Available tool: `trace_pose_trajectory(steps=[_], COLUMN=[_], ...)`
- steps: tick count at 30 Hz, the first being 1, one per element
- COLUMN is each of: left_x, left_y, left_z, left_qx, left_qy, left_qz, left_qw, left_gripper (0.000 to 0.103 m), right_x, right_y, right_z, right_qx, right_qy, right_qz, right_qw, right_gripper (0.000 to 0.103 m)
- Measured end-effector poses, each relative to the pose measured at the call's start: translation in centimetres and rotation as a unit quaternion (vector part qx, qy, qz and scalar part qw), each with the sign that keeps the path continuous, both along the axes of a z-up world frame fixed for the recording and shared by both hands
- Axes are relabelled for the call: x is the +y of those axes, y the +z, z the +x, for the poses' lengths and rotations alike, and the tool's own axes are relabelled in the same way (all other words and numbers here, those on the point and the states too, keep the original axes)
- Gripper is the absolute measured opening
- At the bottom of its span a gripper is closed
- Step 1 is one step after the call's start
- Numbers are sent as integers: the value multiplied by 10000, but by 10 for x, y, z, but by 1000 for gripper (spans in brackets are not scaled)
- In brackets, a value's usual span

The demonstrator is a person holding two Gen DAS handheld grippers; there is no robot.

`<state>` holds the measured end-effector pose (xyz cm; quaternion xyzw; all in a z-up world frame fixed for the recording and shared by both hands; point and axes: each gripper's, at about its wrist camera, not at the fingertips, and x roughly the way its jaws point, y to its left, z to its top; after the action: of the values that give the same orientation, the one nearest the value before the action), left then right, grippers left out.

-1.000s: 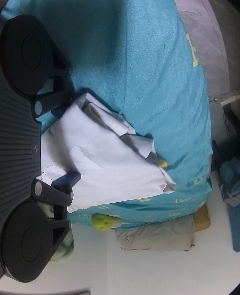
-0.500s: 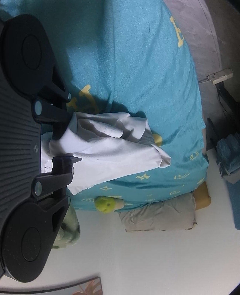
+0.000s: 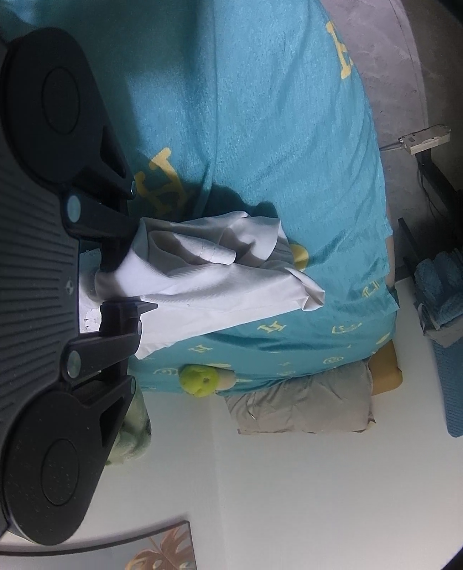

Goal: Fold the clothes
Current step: 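Grasp the folded shirt with both grippers and lift it toward the blanket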

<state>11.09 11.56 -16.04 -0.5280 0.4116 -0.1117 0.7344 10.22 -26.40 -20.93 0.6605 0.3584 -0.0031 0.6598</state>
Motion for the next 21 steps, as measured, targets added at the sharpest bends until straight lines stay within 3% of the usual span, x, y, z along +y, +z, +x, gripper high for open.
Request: trace_pose_trajectory(steps=[2, 3, 5, 7, 10, 15, 21], left_x=[0, 0, 0, -1, -2, -1, -25], left_y=[1, 3, 7, 11, 22, 64, 137], left_z=[0, 0, 0, 0, -3, -18, -26], left_qx=[-53, -78, -128, -179, -287, -531, -774], left_qy=[0, -21, -64, -107, -226, -437, -670], left_qz=[-20, -5, 25, 56, 166, 372, 375], left_qw=[10000, 10000, 9999, 9998, 9992, 9969, 9940], left_gripper=[13, 13, 13, 13, 13, 13, 12], right_x=[-5, -6, -3, 1, 2, -1, -29], right_y=[-2, 1, 3, 6, 18, 59, 118], right_z=[-3, -4, -1, 1, -2, -14, -28], right_qx=[38, 19, 40, -26, -177, -629, -1099], right_qy=[-297, -386, -350, -293, -310, -227, -305], right_qz=[-128, -272, -449, -572, -687, -955, -926], right_qw=[9995, 9989, 9984, 9979, 9970, 9932, 9891], right_gripper=[89, 78, 68, 50, 36, 30, 28])
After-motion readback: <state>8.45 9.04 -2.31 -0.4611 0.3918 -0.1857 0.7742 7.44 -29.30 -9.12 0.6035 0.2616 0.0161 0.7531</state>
